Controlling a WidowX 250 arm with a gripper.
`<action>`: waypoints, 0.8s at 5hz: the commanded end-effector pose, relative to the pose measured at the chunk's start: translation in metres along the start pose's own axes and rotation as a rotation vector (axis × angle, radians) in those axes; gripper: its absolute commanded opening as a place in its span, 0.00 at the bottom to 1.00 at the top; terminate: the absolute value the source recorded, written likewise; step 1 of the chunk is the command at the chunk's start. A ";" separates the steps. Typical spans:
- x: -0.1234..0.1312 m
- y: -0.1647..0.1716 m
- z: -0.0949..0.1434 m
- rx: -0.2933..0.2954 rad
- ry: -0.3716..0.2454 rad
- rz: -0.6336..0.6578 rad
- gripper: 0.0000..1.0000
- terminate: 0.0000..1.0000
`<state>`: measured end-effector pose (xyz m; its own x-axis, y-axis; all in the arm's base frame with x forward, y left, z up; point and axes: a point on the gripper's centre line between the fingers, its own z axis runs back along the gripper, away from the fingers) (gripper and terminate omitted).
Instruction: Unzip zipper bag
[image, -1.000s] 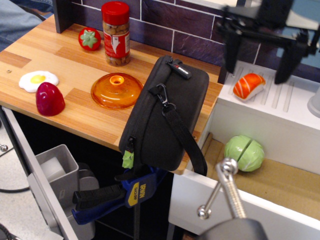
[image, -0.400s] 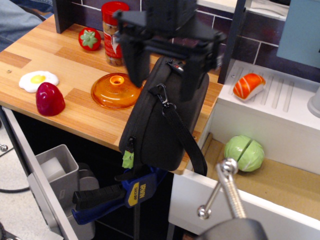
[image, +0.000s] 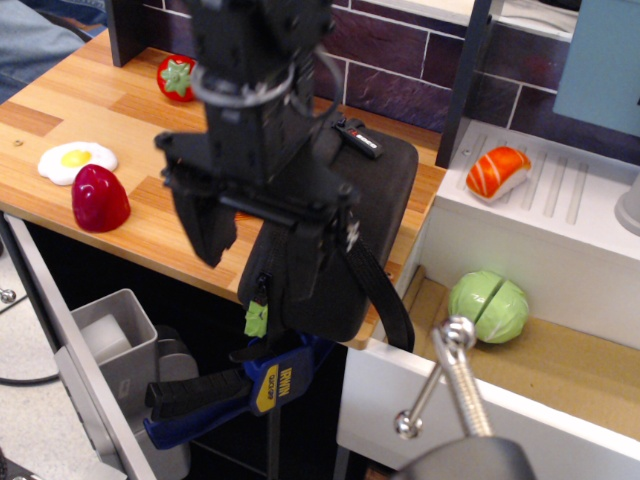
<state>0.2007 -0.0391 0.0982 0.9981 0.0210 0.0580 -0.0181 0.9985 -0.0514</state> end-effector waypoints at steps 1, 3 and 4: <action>0.007 0.005 -0.017 0.055 -0.080 0.036 1.00 0.00; 0.017 0.011 -0.031 0.113 -0.115 0.057 1.00 0.00; 0.019 0.012 -0.027 0.105 -0.147 0.087 0.00 0.00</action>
<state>0.2128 -0.0316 0.0632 0.9840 0.0824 0.1578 -0.0919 0.9943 0.0539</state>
